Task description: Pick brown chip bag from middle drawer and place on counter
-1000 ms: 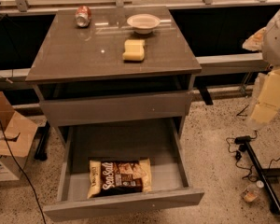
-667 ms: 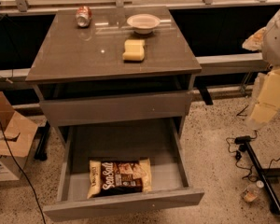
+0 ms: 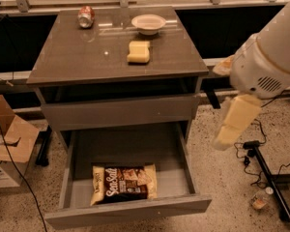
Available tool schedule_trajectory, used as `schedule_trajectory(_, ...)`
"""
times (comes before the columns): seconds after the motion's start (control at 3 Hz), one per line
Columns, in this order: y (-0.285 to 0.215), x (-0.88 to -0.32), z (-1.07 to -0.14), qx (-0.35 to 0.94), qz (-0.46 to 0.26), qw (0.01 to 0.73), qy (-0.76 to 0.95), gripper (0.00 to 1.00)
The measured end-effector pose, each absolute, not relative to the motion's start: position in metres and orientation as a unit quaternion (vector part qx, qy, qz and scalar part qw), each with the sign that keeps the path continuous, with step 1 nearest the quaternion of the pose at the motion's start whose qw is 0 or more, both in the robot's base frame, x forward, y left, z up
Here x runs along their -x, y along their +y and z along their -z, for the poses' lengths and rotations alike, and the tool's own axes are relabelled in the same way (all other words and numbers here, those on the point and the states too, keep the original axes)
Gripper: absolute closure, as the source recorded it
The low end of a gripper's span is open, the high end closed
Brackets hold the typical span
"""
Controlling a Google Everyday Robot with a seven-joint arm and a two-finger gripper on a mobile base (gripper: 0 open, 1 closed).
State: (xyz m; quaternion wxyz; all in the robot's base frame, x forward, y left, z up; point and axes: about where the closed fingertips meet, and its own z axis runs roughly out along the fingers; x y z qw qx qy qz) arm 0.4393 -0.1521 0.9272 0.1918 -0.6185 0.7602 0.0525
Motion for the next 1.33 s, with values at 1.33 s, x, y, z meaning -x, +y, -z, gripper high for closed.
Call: schedule_trajectory(1.33,0.009,-0.479,-0.802,0.623,-0.21,0.281,0.699,0.0)
